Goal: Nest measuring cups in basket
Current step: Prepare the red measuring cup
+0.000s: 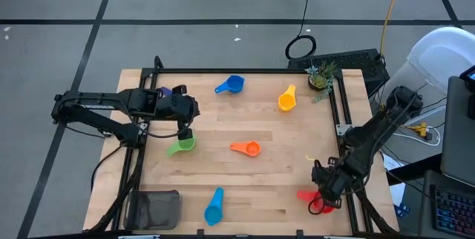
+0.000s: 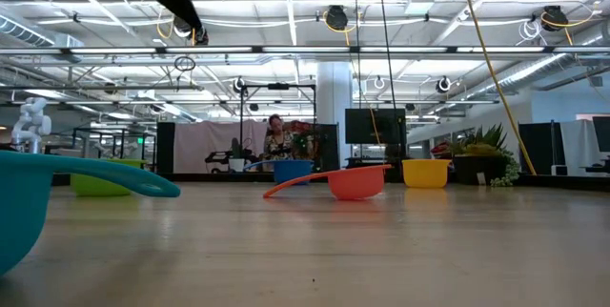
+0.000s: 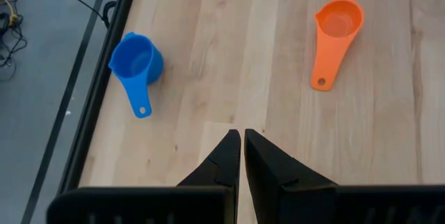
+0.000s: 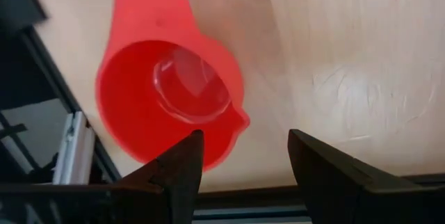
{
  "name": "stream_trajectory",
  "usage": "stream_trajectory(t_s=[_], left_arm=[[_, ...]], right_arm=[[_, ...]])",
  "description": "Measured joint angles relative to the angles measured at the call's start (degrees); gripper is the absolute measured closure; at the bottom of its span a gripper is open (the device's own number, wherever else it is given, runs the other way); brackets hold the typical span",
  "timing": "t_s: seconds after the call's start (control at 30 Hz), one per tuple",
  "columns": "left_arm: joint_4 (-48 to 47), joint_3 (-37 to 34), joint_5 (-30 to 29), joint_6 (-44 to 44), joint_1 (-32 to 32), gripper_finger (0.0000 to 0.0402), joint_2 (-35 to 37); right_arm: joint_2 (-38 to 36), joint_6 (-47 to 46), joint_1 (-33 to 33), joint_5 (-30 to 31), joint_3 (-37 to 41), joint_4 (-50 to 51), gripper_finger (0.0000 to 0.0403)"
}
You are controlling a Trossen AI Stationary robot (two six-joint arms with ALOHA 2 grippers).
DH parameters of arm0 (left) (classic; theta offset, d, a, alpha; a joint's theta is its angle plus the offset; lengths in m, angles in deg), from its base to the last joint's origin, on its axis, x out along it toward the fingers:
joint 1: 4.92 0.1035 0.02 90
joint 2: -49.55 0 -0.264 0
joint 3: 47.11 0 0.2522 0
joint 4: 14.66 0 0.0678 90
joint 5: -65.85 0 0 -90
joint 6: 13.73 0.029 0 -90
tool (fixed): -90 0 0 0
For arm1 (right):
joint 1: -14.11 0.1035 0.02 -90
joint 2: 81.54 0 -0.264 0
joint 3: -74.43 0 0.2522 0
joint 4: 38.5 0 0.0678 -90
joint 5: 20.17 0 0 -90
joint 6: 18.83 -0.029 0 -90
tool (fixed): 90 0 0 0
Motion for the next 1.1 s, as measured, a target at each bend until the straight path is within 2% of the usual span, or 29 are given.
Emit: stream_trajectory(t_s=[0.1, 0.3, 0.43, 0.5, 0.57, 0.7, 0.73, 0.9, 1.1], left_arm=[[0.0, 0.0, 0.0, 0.01, 0.0, 0.0375, 0.0], [-0.02, 0.0, 0.0, -0.14, 0.0, 0.0375, 0.0], [-0.02, 0.0, 0.0, -0.2, 0.0, 0.0375, 0.0], [-0.03, 0.0, 0.0, -0.2, 0.0, 0.0375, 0.0], [-0.02, 0.0, 0.0, -0.2, 0.0, 0.0375, 0.0], [-0.04, 0.0, -0.01, -0.18, 0.0, 0.0375, 0.0], [-0.04, 0.0, -0.01, -0.18, 0.0, 0.0375, 0.0], [-0.11, 0.0, -0.02, 0.48, 0.0, 0.0375, 0.0], [-0.29, -0.02, -0.07, 0.61, 0.0, 0.0375, 0.0]], right_arm=[[1.77, 0.49, 0.43, 0.04, 0.39, -1.63, 0.0202], [3.26, -1.73, 0.43, -0.17, 5.13, -11.6, 0.0202], [3.28, -3.5, 0.43, 1.35, 7.11, -9.93, 0.0208], [3.26, -2.63, 0.33, 2.71, 7.21, -8.72, 0.0227], [3.26, -0.6, -0.28, 3.06, 7.21, -8.25, 0.0262], [3.26, 3.55, -1.74, 2.93, 7.21, -8.32, 0.0376], [3.26, 4.54, -2.04, 3.06, 7.21, -8.08, 0.0388], [3.22, 12.32, -6.24, 5.49, 7.21, -7.52, 0.0398], [3.19, 27.07, -17.75, 10.1, 7.19, -12.81, 0.04]])
